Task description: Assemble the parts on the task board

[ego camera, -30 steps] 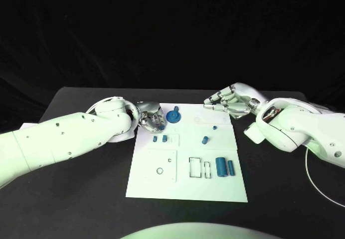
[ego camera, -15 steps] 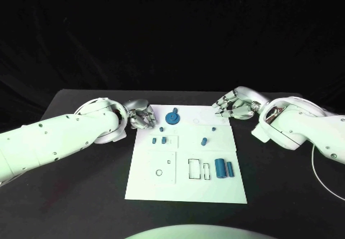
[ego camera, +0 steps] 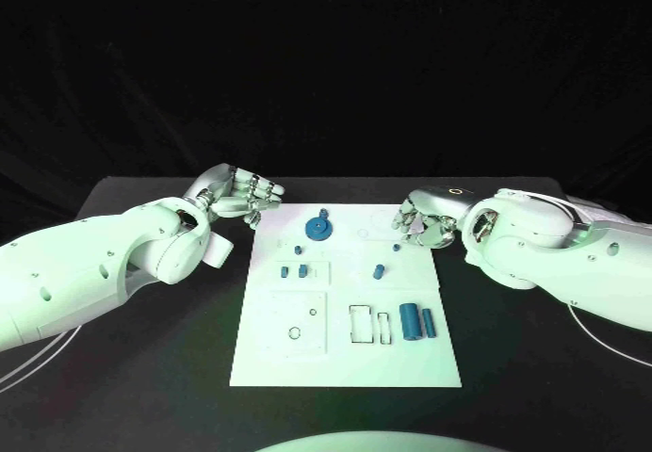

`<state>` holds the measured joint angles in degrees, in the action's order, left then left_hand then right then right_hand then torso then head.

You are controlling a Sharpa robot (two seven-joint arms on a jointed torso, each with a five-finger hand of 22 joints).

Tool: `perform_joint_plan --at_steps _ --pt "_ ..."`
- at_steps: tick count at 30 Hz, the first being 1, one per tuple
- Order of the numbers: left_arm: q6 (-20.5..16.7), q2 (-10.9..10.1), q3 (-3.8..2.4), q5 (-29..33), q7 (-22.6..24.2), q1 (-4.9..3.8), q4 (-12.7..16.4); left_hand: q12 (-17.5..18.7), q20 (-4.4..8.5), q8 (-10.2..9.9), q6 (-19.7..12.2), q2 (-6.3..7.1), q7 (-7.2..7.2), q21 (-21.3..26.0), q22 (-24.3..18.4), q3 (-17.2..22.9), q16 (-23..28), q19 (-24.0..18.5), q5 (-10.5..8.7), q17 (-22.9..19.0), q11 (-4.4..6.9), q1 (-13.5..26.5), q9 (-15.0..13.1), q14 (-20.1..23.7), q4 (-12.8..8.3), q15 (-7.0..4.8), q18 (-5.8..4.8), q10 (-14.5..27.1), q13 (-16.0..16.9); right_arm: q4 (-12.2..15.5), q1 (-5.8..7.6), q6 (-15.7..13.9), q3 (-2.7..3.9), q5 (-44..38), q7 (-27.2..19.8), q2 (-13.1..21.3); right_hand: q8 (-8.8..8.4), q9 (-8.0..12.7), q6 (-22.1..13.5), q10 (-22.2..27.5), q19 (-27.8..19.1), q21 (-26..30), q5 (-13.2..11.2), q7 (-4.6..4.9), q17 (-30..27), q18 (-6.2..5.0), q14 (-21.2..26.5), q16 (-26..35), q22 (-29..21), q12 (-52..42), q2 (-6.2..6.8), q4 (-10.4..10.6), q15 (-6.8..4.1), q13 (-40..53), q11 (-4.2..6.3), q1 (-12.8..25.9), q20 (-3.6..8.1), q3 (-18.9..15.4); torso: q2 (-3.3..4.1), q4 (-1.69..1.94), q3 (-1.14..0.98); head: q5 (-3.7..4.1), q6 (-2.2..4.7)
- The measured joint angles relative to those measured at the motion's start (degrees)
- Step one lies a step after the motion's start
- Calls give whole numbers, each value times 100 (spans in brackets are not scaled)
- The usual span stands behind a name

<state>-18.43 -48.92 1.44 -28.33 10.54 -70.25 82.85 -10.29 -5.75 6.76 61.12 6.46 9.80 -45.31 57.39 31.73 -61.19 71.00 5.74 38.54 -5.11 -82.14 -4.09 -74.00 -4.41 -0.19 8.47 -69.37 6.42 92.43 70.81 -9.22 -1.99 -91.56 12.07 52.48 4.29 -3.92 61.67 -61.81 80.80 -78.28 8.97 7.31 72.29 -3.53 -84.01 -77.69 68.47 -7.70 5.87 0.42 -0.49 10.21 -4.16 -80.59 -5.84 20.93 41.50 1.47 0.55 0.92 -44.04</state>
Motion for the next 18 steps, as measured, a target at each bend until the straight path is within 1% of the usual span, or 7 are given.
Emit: perform_joint_plan --at_steps 2,4,6,7,10,14,18 --pt "-72 -45 7 636 174 2 65 -80 1 14 -1 -56 0 84 -54 -101 0 -18 0 -27 18 68 2 34 54 -10 -1 72 52 -6 -18 67 -3 -186 45 -42 -15 0 9 3 -25 1 -56 -9 -14 0 -2 2 -14 23 19 5 -36 -80 3 20 26 53 0 0 1 9 11" --pt "-122 -89 16 1322 341 4 135 -197 -24 30 -4 -93 -3 162 -103 -206 0 -43 0 -42 15 222 2 49 143 -11 -1 115 141 -17 -39 138 -8 -360 92 -84 -33 0 11 22 -7 39 -66 -11 -31 -1 -2 15 -33 44 57 14 -36 -149 22 57 52 85 0 0 3 14 18" --pt "-142 -123 22 1933 484 5 196 -291 -32 41 -44 -142 -44 239 -158 -321 0 -50 0 -41 30 411 2 49 259 -11 -1 140 181 -33 -60 202 -13 -492 130 -125 -33 0 12 22 -7 39 -99 -11 -45 -1 -2 25 -40 67 57 12 -36 -204 22 57 51 109 0 0 3 21 19" --pt "-143 -135 24 2161 537 5 219 -366 -32 67 -57 -133 -51 285 -191 -372 0 -50 32 -51 38 471 2 68 310 6 60 148 215 -40 -68 226 -15 -537 143 -141 -33 0 11 23 -7 39 -99 -12 -49 -1 -2 25 -42 74 87 11 -36 -232 23 87 52 123 0 1 3 24 19" --pt "-136 -163 30 2770 678 7 293 -503 -32 96 -97 -108 -52 352 -244 -439 0 -50 49 -55 40 551 1 72 377 8 76 174 284 -51 -95 307 -22 -651 172 -191 -33 0 -10 23 -7 39 -99 -33 -58 -1 -2 25 -54 74 87 13 -36 -272 23 87 51 154 1 3 3 26 19" --pt "-111 -169 34 3255 789 8 366 -623 -31 122 -99 -102 -54 417 -298 -455 -34 -49 76 -68 51 557 2 73 393 7 86 249 350 -55 -126 403 -28 -746 186 -229 -33 1 -10 23 -28 39 -99 -33 -68 -1 18 55 -62 74 87 13 -55 -295 23 87 72 154 1 3 5 8 8" --pt "-77 -171 38 3515 855 9 421 -758 -31 155 -137 -125 -52 493 -351 -471 -34 -49 76 -96 62 579 1 80 377 2 86 335 418 -58 -148 509 -31 -806 191 -250 -33 1 -10 23 -28 62 -122 -33 -71 -1 12 56 -70 88 88 6 -61 -326 23 88 72 194 1 3 4 -8 -2"
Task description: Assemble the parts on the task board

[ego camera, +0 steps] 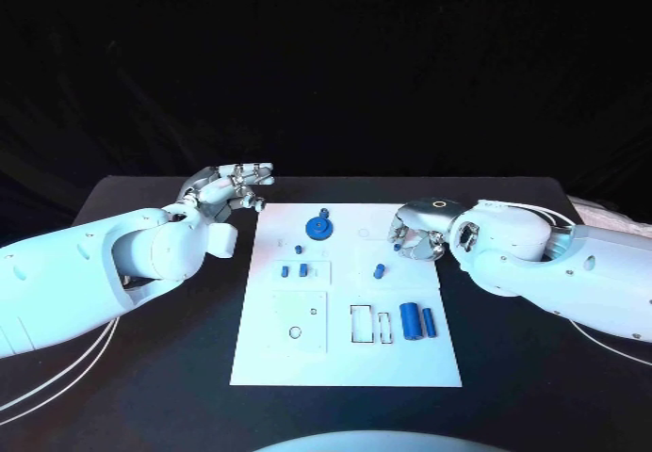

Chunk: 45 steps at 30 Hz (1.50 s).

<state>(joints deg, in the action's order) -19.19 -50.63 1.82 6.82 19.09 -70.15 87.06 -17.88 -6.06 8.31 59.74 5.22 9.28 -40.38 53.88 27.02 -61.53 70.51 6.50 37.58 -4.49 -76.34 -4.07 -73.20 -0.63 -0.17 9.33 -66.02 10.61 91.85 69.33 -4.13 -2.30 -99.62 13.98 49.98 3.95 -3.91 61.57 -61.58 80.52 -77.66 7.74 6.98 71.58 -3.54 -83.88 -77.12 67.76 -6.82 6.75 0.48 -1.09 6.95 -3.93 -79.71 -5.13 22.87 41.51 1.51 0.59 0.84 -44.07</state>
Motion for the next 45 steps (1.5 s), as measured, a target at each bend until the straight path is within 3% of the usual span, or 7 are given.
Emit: perform_joint_plan --at_steps 12,20,27,38,45 --pt "81 -3 5 258 68 1 46 -128 0 52 -40 0 0 101 -73 -16 0 0 0 -43 -1 0 0 19 -16 18 0 102 61 -121 -46 139 8 -117 38 -108 0 1 0 -21 0 23 0 0 -35 0 -15 24 -34 -2 21 31 -15 -65 19 22 0 63 5 -3 -8 -3 -23" --pt "115 -5 8 283 69 2 55 -188 0 55 -63 0 21 158 -114 -32 0 1 0 -70 -21 -1 0 50 -32 27 0 164 86 -233 -69 113 31 -191 52 -210 25 -32 188 -256 0 24 -23 -20 -57 1 -15 45 -48 -12 19 25 -15 -206 32 24 0 231 4 -3 -10 -4 -46" --pt "132 -5 9 284 69 2 62 -227 0 74 -81 -1 1 200 -136 -32 0 1 0 -79 -21 -1 -1 59 -32 18 0 165 102 -282 -95 57 39 -230 52 -265 133 -103 499 -629 0 24 -331 -43 -63 0 -15 45 -39 -90 -131 -75 -15 -268 49 -34 -1 469 2 -3 -8 -7 -60" --pt "145 -6 10 282 66 3 64 -267 1 96 -102 -1 19 200 -148 -48 0 1 0 -97 -30 -1 -1 62 -48 21 0 214 122 -251 -142 -115 24 -339 73 -261 177 -177 645 -806 43 23 -402 -50 -16 1 -15 45 43 -82 -217 -240 -14 -270 16 -90 42 633 -1 -3 -7 8 -72" --pt "167 -11 12 268 64 6 64 -327 1 121 -103 -39 19 233 -159 -29 0 1 -1 -115 -21 -39 -1 80 -97 38 -1 266 149 -68 -181 -320 0 -403 191 -133 171 -193 644 -823 43 23 -423 -50 -73 0 -15 45 41 -66 -225 -254 -14 -276 -1 -82 42 647 -3 -7 -8 7 -74"
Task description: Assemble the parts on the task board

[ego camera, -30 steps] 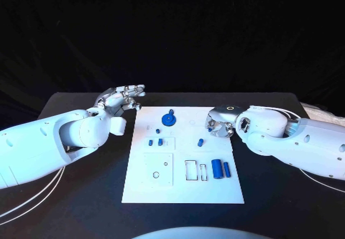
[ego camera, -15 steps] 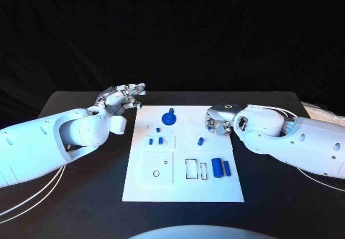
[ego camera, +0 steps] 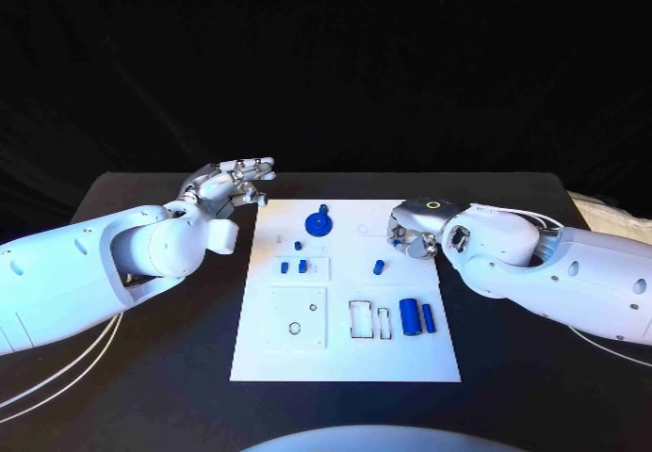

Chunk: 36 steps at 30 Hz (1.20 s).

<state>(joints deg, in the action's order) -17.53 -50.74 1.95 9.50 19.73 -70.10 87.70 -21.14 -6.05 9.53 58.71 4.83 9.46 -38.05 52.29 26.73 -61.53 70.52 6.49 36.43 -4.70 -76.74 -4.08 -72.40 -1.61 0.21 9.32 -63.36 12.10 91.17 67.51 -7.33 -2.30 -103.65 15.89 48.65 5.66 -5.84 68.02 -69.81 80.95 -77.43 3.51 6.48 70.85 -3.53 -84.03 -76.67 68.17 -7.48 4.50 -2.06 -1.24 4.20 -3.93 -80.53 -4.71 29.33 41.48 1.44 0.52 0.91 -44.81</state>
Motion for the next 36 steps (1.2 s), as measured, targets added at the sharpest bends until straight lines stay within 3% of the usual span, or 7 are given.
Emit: perform_joint_plan --at_steps 18,26,36 --pt "50 -2 3 -24 -3 9 -7 -34 0 0 0 23 0 24 -14 0 0 0 0 -11 0 -23 0 0 0 0 1 0 7 781 86 -466 53 95 116 329 -15 -7 -1 0 0 0 13 -1 -9 0 0 0 -3 45 2 -33 0 -20 0 0 -1 32 2 -3 -1 -18 25" --pt "64 -2 4 -30 -4 14 1 -34 0 -1 0 23 0 24 -13 0 0 0 0 -11 0 -23 0 0 0 0 0 -1 7 1190 12 -544 56 294 63 73 -18 -17 20 -21 0 0 16 21 -16 0 0 0 -16 69 3 -51 0 -30 -20 0 -1 85 2 3 4 -145 -7" --pt "82 17 4 -34 -4 16 55 -34 0 -1 0 23 0 24 -13 0 0 0 0 -10 0 -23 0 0 0 0 0 -1 6 1200 -245 -520 20 462 -82 -506 -27 -19 11 -21 0 0 47 30 -16 1 0 0 -38 96 4 -71 0 -30 -20 0 -1 105 1 12 15 -309 -74"
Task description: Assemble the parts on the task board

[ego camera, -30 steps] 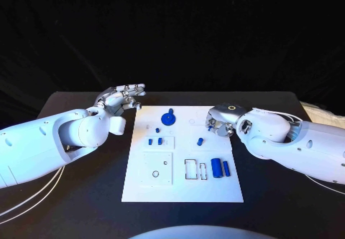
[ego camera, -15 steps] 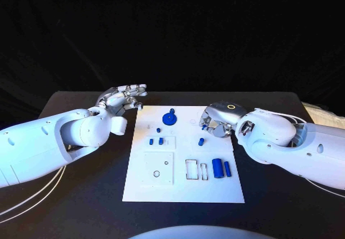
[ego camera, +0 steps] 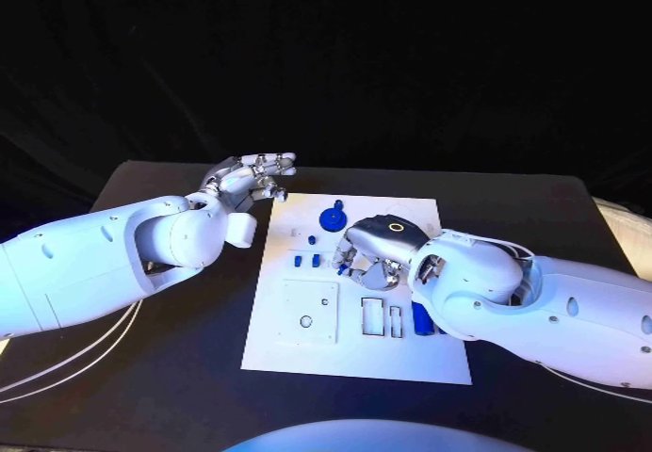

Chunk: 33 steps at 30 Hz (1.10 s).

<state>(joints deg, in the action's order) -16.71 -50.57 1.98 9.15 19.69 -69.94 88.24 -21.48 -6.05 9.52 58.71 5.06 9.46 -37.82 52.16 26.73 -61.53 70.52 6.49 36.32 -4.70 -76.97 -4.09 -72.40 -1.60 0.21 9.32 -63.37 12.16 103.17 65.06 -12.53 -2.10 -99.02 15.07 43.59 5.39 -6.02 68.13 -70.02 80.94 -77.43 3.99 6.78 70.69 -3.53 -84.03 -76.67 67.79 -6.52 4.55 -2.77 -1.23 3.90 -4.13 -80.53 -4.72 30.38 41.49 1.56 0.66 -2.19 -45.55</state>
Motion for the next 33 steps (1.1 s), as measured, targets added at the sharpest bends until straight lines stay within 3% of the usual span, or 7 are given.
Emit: perform_joint_plan --at_steps 5,12,33 --pt "11 14 0 -1 -4 0 29 -3 0 6 -1 0 1 0 -3 3 0 0 0 -5 -12 0 0 10 -3 -10 0 12 1 -139 -167 78 -33 57 -80 -219 0 0 -10 0 0 0 25 10 -8 0 0 0 0 38 0 -16 0 -1 0 0 0 16 1 -1 0 -81 -31" --pt "28 40 0 -5 -11 0 44 -27 0 22 -22 0 21 0 -13 16 0 0 29 -16 -31 0 0 23 -16 -18 1 31 7 -293 -287 191 -50 109 -180 -377 -1 -2 -11 -1 0 0 30 10 -8 0 0 0 0 50 1 -17 0 -4 0 0 0 16 3 -7 1 -138 -73" --pt "58 45 0 -16 -30 1 46 -27 0 22 -30 0 12 20 -24 16 0 0 29 -24 -10 0 0 23 -16 -18 0 53 13 -419 -360 424 -69 156 -252 -534 -23 -4 -29 -11 0 0 30 25 -7 0 0 0 -10 82 23 -16 0 -8 2 70 0 13 2 -11 -8 -202 -136"
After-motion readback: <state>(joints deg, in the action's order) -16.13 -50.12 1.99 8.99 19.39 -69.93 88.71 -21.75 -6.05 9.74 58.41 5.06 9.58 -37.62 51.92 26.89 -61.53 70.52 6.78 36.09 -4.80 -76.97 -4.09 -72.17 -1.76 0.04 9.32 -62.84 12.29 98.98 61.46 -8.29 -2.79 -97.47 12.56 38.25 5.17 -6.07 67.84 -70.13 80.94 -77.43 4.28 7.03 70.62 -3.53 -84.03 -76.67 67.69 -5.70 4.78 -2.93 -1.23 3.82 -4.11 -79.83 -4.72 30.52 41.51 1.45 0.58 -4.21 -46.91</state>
